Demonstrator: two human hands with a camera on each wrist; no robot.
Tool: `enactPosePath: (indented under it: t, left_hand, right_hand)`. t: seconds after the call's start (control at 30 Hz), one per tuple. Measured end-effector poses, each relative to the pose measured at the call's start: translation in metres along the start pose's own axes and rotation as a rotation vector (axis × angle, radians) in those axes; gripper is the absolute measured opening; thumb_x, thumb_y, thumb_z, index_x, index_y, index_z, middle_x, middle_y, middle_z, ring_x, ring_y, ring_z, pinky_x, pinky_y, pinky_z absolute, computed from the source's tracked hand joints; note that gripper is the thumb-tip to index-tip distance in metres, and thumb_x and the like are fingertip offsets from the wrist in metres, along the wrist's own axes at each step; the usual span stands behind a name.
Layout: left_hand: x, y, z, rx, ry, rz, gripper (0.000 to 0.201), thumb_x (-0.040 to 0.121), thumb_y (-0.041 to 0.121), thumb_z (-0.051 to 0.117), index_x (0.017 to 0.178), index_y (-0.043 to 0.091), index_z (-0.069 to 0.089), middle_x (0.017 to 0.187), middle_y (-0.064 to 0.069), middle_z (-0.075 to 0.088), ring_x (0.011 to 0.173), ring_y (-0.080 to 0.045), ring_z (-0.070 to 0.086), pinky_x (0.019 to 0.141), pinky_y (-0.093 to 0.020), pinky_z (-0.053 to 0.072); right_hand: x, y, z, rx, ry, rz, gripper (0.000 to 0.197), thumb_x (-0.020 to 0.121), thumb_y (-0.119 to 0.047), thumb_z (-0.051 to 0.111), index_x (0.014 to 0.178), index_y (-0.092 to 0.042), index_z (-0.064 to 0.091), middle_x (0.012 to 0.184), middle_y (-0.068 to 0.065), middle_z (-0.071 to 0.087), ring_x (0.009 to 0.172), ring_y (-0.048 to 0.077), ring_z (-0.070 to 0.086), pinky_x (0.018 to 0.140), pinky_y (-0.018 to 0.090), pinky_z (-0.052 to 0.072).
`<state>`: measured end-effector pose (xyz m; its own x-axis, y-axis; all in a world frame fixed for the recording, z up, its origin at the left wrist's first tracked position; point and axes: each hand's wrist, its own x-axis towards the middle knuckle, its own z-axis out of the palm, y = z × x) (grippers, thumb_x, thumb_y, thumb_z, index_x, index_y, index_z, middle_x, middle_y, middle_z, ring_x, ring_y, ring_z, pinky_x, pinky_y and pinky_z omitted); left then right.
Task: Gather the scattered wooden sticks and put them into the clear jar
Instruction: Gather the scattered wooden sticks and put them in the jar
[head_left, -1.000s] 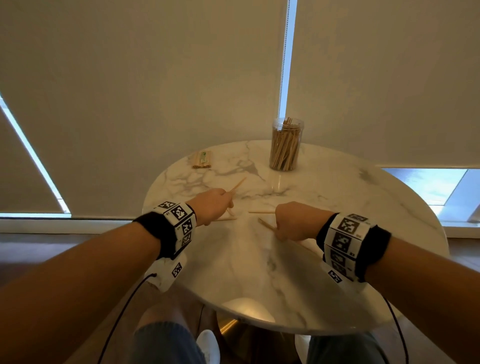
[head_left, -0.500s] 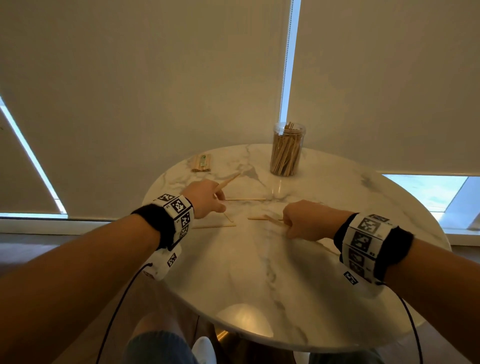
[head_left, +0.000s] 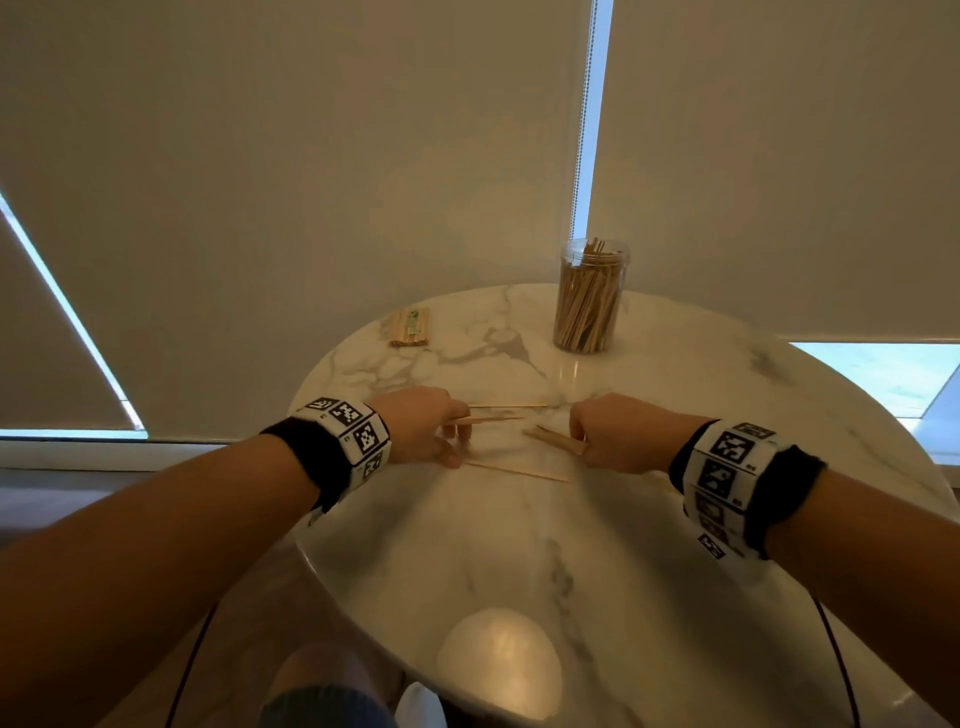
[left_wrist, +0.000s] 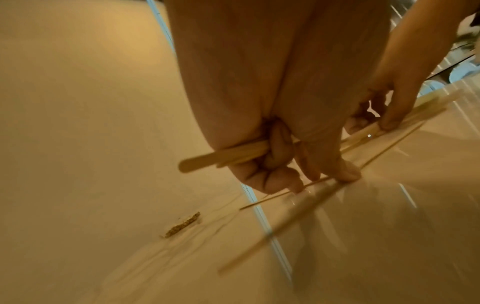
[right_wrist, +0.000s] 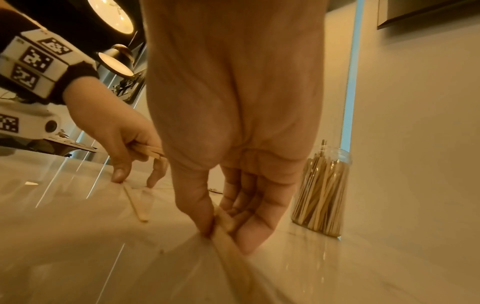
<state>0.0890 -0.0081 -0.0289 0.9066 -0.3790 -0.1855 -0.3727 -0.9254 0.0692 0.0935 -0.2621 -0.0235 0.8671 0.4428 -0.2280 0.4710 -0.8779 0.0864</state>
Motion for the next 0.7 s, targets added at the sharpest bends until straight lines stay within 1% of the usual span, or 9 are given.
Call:
enactPosePath:
  t: [0.03, 0.1, 0.17, 0.23, 0.3, 0.37, 0.47, 0.6, 0.7]
  left_hand:
    - [0.001, 0.002, 0.001, -0.004, 0.017, 0.017, 0.026, 0.087, 0.035, 0.072, 0.111, 0.026, 0.066, 0.109, 0.004, 0.060, 0.101, -0.018, 0.057, 0.080, -0.026, 0.041]
    - [0.004, 0.007, 0.002, 0.007, 0.031, 0.029, 0.014, 0.091, 0.027, 0.067, 0.105, 0.023, 0.067, 0.106, 0.001, 0.064, 0.099, -0.019, 0.059, 0.077, -0.024, 0.039]
    - [0.009, 0.012, 0.002, 0.035, 0.017, 0.023, 0.012, 0.093, 0.022, 0.063, 0.105, 0.020, 0.067, 0.108, -0.002, 0.063, 0.100, -0.022, 0.059, 0.078, -0.025, 0.040]
    - [0.014, 0.014, 0.002, 0.060, -0.003, 0.018, 0.014, 0.094, 0.021, 0.063, 0.107, 0.019, 0.065, 0.111, -0.004, 0.058, 0.102, -0.023, 0.058, 0.083, -0.030, 0.044]
    - [0.017, 0.014, 0.002, 0.056, -0.008, 0.018, 0.012, 0.093, 0.020, 0.062, 0.106, 0.020, 0.064, 0.110, -0.003, 0.061, 0.100, -0.023, 0.058, 0.086, -0.033, 0.047]
    - [0.018, 0.012, 0.003, 0.009, 0.004, 0.014, 0.012, 0.093, 0.018, 0.061, 0.104, 0.020, 0.063, 0.107, -0.001, 0.065, 0.096, -0.020, 0.059, 0.083, -0.030, 0.046]
    - [0.018, 0.009, 0.005, -0.086, 0.033, -0.011, 0.012, 0.094, 0.020, 0.061, 0.106, 0.021, 0.063, 0.104, 0.002, 0.065, 0.094, -0.018, 0.058, 0.078, -0.025, 0.040]
    - [0.020, 0.009, 0.007, -0.149, 0.037, -0.048, 0.013, 0.095, 0.019, 0.061, 0.107, 0.018, 0.063, 0.095, 0.005, 0.059, 0.091, -0.015, 0.054, 0.078, -0.023, 0.037]
    - [0.023, 0.011, 0.008, -0.151, 0.025, -0.071, 0.014, 0.095, 0.020, 0.061, 0.109, 0.017, 0.063, 0.105, -0.001, 0.063, 0.101, -0.021, 0.058, 0.079, -0.023, 0.038]
  right_hand:
    - [-0.001, 0.002, 0.000, -0.003, -0.015, 0.005, 0.028, 0.093, -0.022, 0.057, 0.111, -0.003, 0.065, 0.109, 0.013, 0.066, 0.091, 0.025, 0.058, 0.071, 0.031, 0.043]
    - [-0.001, 0.005, 0.001, 0.003, -0.031, 0.012, 0.028, 0.093, -0.023, 0.057, 0.110, -0.003, 0.066, 0.110, 0.013, 0.066, 0.090, 0.025, 0.058, 0.072, 0.030, 0.042]
    - [-0.003, 0.008, 0.003, 0.008, -0.030, 0.021, 0.027, 0.093, -0.023, 0.057, 0.110, -0.004, 0.066, 0.110, 0.012, 0.066, 0.091, 0.025, 0.057, 0.073, 0.029, 0.042]
    - [-0.004, 0.010, 0.003, 0.002, -0.019, 0.030, 0.020, 0.094, -0.022, 0.056, 0.102, -0.006, 0.061, 0.104, 0.009, 0.062, 0.088, 0.024, 0.054, 0.072, 0.029, 0.040]
    - [-0.007, 0.012, 0.001, 0.018, 0.004, 0.045, 0.009, 0.095, -0.021, 0.053, 0.096, -0.012, 0.050, 0.097, 0.005, 0.052, 0.085, 0.022, 0.049, 0.064, 0.025, 0.036]
    - [-0.008, 0.014, -0.003, 0.069, 0.023, 0.072, 0.006, 0.097, -0.020, 0.049, 0.097, -0.015, 0.047, 0.096, 0.003, 0.049, 0.084, 0.021, 0.047, 0.057, 0.022, 0.032]
    - [-0.004, 0.009, -0.008, 0.171, 0.044, 0.085, 0.011, 0.098, -0.021, 0.044, 0.106, -0.014, 0.048, 0.095, 0.003, 0.053, 0.079, 0.020, 0.050, 0.066, 0.028, 0.038]
    - [0.010, -0.011, -0.005, 0.240, 0.009, 0.070, 0.017, 0.100, -0.016, 0.040, 0.115, -0.009, 0.042, 0.090, 0.006, 0.052, 0.070, 0.016, 0.047, 0.063, 0.031, 0.038]
    - [0.020, -0.022, 0.004, 0.197, -0.044, 0.054, 0.030, 0.100, -0.024, 0.045, 0.121, -0.002, 0.044, 0.098, 0.010, 0.055, 0.079, 0.022, 0.054, 0.071, 0.036, 0.047]
